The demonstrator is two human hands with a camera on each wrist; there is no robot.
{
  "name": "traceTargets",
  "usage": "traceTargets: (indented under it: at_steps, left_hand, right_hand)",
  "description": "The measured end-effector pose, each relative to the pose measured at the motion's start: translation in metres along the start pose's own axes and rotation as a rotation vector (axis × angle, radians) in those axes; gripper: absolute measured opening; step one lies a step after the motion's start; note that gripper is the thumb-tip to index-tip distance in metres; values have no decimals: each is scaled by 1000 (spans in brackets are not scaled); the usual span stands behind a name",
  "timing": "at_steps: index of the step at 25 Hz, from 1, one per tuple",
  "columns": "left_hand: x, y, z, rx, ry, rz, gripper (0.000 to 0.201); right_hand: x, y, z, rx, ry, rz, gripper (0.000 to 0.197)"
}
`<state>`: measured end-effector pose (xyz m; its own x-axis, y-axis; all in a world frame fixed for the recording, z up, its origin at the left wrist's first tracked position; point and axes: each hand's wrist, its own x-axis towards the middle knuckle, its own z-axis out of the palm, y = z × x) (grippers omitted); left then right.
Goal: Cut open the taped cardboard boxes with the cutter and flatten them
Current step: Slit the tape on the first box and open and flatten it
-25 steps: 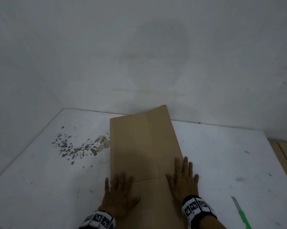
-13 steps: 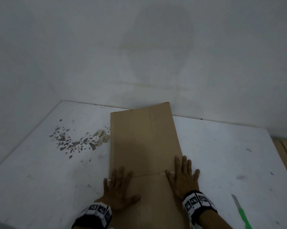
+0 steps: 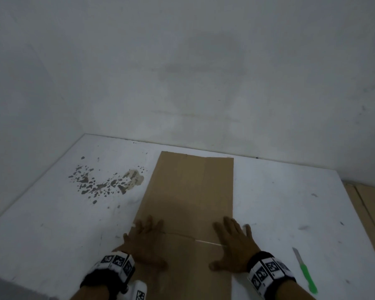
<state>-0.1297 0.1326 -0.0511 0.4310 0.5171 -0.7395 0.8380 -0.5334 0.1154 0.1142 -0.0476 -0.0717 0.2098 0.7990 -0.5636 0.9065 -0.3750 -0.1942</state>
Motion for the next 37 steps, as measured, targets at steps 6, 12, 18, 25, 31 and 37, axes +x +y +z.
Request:
traceTargets:
  at_steps: [6, 12, 18, 25, 31, 37]
  left_hand:
    - [-4, 10, 43, -59, 89, -17, 165]
    - [6, 5, 46, -76, 109, -14, 165]
    - [-10, -3, 45, -83, 169, 59, 143]
    - [-47, -67, 105, -80, 302, 66, 118]
    - [-48, -100, 94, -390, 354, -223, 109]
    - [-45, -156, 61, -601, 368, -259, 71]
  right_hand:
    - [15, 5, -3, -29, -92, 42, 146]
    - [16, 7, -1, -11, -90, 37, 143]
    - [-2, -9, 3, -1, 14, 3, 126]
    - [-28, -52, 33, 197, 51, 19, 129]
    - [10, -99, -4, 609, 174, 474, 126]
    - [38, -119, -37, 1361, 305, 593, 50]
